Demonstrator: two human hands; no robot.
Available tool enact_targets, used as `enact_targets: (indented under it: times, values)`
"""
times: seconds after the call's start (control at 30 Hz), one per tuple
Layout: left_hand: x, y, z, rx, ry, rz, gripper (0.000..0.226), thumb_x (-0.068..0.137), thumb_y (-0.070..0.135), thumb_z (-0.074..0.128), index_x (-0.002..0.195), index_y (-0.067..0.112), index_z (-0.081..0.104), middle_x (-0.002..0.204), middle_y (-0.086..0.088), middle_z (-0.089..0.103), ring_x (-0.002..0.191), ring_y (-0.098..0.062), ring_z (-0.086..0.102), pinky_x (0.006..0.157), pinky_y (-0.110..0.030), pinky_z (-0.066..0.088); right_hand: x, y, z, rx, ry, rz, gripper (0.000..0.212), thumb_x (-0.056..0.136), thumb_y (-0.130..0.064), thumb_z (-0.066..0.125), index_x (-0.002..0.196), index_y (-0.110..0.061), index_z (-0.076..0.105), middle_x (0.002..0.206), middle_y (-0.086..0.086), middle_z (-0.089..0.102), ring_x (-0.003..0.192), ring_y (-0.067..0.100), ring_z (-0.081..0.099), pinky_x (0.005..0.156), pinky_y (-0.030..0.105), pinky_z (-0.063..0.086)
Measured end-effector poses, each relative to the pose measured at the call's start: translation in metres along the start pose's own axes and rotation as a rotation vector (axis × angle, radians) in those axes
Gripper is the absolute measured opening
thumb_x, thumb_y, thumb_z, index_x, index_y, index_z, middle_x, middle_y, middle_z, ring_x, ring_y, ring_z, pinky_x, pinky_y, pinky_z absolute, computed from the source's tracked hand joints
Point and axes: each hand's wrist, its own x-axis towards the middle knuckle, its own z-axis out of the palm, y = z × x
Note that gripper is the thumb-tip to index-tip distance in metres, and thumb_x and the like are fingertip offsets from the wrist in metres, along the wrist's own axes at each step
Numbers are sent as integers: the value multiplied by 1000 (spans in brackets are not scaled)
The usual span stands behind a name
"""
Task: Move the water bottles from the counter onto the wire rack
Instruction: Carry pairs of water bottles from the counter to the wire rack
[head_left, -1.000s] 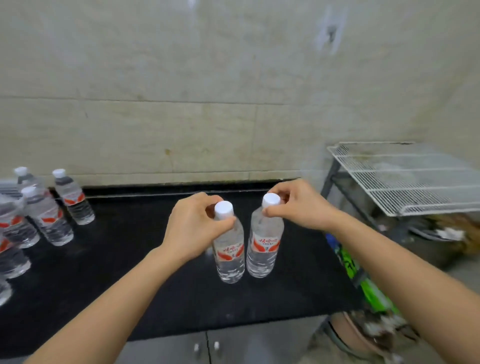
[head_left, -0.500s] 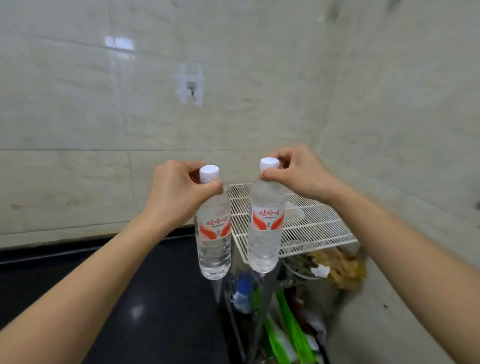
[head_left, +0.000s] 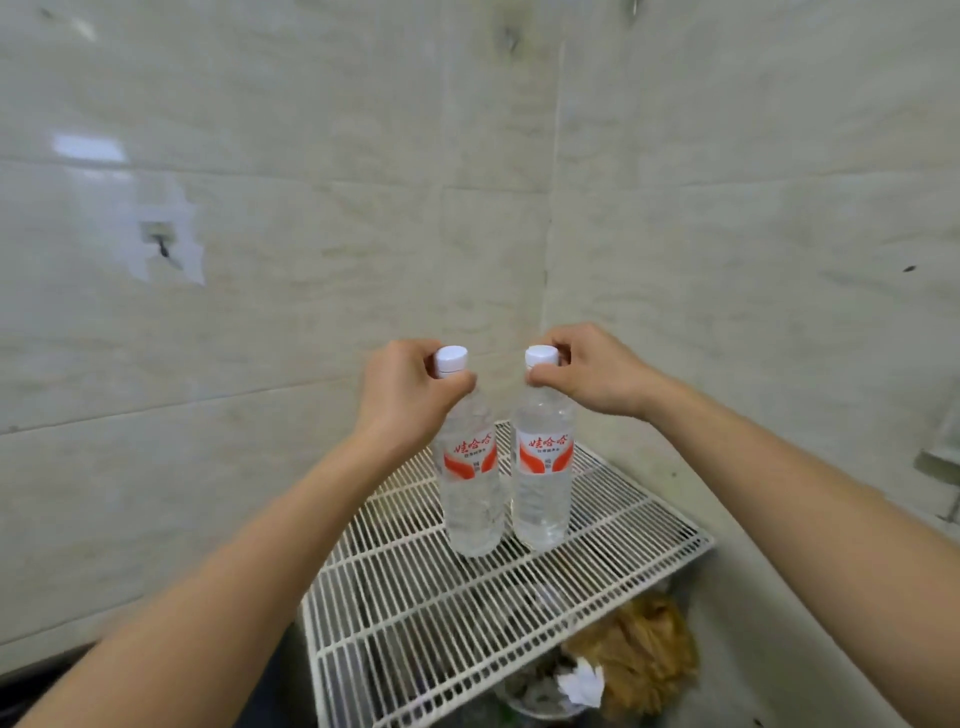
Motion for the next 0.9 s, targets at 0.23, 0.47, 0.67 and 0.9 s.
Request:
enact_targets:
  times: [0.23,0.47,0.67,0.9]
  values:
    - [97,-50,88,-53,-25,-7,26,71,22,69,65,1,55,54,-1,43,52,-12,31,51,-29,28,101,74,-1,-145,-25,8,19,83,-18,66,92,-1,62,85,12,62,73,20,52,67,38,45]
    - [163,-88,164,-93,-48,-35,25,72,24,70,66,4,56,54,-2,45,52,-10,33,51,-28,31,184,142,12,-355,-87,36,14,80,-43,50,89,-33,47,101,5,56,96,27,51,82,42,47]
    - [197,-106,211,-94,-115,-70,25,75,24,72,70,3,60,63,-15,58,54,-12,39,51,-28,33,230,182,27,-491,-103,56,22,95,-34,51,111,-19,52,112,4,55,110,25,43,86,37,36]
    - [217,-117,236,-58,-139,-82,25,77,26,72,68,6,61,62,-10,58,55,-14,43,53,-30,36,260,200,32,-497,-118,44,11,95,-27,52,101,-18,52,111,6,58,111,25,44,84,38,38]
